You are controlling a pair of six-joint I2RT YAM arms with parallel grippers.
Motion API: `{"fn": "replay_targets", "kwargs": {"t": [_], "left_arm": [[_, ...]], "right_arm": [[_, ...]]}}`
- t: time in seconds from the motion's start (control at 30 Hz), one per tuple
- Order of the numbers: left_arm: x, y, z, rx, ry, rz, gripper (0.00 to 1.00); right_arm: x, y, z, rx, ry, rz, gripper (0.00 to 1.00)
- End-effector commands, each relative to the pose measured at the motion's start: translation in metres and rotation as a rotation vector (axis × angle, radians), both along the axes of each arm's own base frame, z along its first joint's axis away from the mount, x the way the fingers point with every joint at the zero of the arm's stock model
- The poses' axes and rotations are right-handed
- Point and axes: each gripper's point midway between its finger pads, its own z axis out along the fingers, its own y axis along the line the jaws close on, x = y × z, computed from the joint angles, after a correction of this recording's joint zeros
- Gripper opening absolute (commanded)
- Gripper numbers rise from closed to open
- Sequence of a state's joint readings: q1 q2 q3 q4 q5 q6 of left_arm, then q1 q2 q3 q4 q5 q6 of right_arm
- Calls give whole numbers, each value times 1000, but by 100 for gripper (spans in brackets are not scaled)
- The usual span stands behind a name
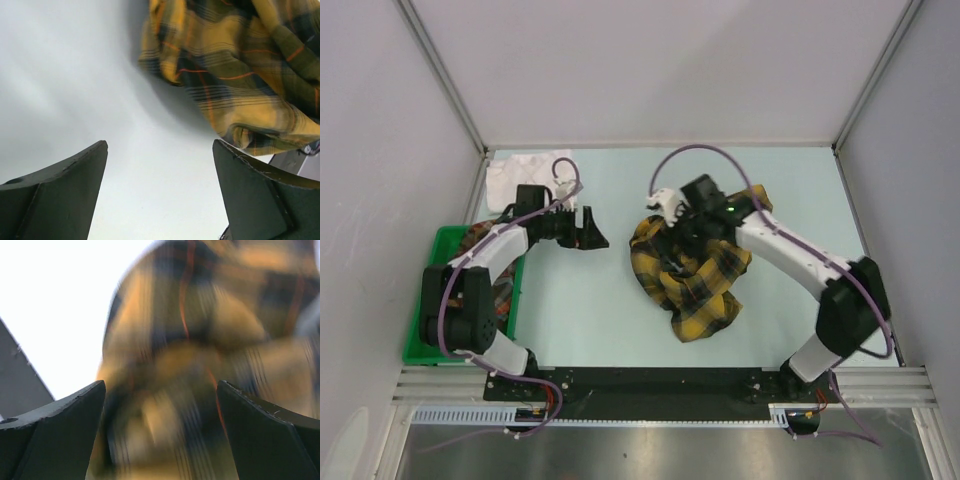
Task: Fold and stack the long sleeve shirts
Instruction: Flatten the shirt out
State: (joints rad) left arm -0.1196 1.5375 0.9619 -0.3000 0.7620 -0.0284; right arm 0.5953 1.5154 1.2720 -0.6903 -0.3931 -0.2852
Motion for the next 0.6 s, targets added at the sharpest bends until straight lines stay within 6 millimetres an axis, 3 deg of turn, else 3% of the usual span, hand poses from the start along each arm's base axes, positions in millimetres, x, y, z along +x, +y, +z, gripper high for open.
{"fn": "replay_targets", "kwargs": {"t": [0.0, 0.07, 0.1, 0.13, 0.2, 0.23, 0.3, 0.4, 0.43, 0.47, 0.5, 0.57], "left_arm": [[14, 27, 22, -44, -56, 110, 92], [15, 45, 26, -31, -60, 154, 92], [14, 50, 32, -23, -75, 156, 92], [11, 55, 32, -8, -81, 153, 92], [7, 58, 40, 4, -105, 149, 91], [4, 59, 41, 19, -129, 124, 90], [-4, 54, 43, 6, -144, 88, 86], [-14, 47, 47, 3, -185, 41, 85], [-15, 45, 51, 1, -212, 29, 85], [-17, 43, 53, -2, -224, 16, 86], [-19, 39, 56, -14, -241, -8, 88], [-22, 26, 64, -13, -288, -62, 90]], "right_arm": [[30, 48, -25, -110, -73, -3, 100], [22, 64, -38, -151, -59, 42, 100], [18, 66, -60, -191, -15, 60, 100], [13, 68, -64, -208, 5, 83, 92], [4, 72, -70, -188, 63, 118, 66], [7, 72, -63, -157, 72, 110, 35], [17, 82, -29, -36, 68, 103, 1], [53, 76, 90, 355, 1, 40, 0], [54, 65, 140, 484, -49, 31, 0], [64, 40, 178, 618, -28, -14, 0], [72, 30, 216, 720, -124, 4, 0], [64, 6, 260, 811, -168, 43, 0]]}}
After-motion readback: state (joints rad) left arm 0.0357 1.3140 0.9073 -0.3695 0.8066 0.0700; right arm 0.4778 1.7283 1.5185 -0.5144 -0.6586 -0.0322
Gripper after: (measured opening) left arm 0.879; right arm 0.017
